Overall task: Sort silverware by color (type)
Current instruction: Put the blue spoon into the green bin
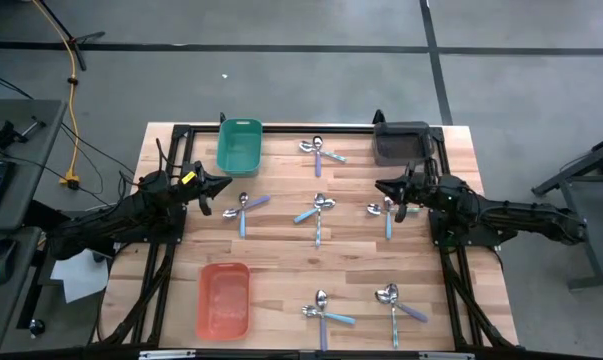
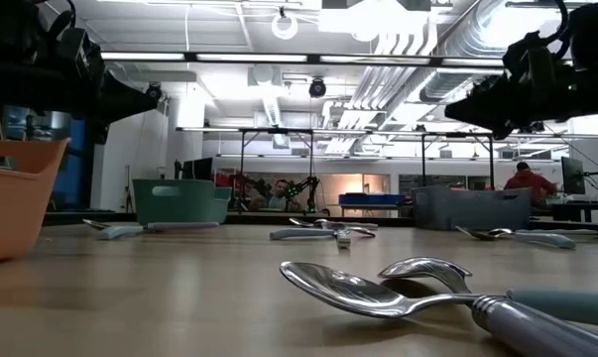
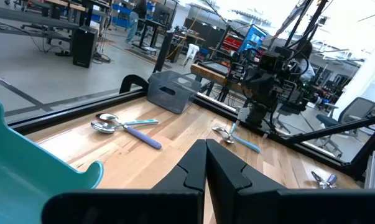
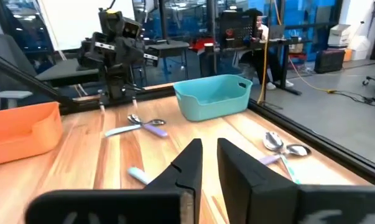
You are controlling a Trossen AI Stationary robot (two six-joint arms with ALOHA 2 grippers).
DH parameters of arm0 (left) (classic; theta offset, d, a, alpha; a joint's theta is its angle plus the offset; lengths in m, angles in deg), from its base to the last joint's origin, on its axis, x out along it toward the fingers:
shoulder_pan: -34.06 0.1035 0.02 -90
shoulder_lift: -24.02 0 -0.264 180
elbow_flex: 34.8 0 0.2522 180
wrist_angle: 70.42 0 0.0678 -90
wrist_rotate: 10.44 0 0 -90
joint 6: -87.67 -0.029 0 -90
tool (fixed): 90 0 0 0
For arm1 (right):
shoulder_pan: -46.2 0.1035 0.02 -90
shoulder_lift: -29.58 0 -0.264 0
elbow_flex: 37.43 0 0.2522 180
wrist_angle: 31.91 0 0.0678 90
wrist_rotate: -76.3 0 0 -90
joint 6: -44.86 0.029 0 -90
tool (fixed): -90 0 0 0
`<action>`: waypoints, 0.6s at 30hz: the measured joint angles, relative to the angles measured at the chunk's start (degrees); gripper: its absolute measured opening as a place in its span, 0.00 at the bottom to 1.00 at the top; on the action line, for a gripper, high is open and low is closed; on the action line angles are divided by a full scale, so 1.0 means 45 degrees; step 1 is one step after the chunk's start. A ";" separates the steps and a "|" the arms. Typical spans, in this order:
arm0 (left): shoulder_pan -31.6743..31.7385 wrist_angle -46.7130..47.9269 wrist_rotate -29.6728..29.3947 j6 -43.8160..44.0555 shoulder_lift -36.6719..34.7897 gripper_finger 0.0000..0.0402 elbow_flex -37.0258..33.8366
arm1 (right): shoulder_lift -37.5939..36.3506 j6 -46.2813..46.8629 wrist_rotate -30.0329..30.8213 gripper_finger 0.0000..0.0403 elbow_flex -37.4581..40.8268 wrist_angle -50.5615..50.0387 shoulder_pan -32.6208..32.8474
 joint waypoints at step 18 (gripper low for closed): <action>0.0004 0.0002 0.0000 -0.0003 0.0000 0.00 0.0000 | 0.3103 -0.0236 -0.0716 0.42 -0.2903 -0.3616 0.0000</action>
